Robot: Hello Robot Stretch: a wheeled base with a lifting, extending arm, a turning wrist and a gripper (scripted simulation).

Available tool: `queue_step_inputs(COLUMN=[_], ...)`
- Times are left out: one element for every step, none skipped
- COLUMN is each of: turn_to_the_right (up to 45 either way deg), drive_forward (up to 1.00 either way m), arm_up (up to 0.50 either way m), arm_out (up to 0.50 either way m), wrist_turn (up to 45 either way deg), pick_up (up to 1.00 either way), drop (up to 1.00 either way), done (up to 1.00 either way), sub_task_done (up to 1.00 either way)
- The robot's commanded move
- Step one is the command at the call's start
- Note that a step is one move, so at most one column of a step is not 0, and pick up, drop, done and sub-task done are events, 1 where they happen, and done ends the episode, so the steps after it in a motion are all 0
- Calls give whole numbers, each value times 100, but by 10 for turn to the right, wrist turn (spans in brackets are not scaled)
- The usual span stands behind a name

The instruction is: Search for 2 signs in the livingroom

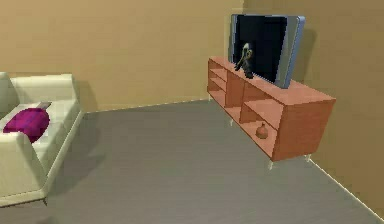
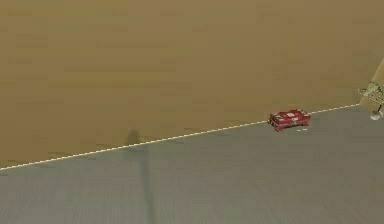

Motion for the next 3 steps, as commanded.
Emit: queue_step_inputs(turn_to_the_right=[0, 60, 0], drive_forward=[10, 0, 100], arm_up=[0, 0, 0], arm_out=[0, 0, 0], wrist_turn=[0, 0, 0], pick_up=[0, 0, 0], drop=[0, 0, 0], done=[0, 0, 0], sub_task_done=[0, 0, 0])
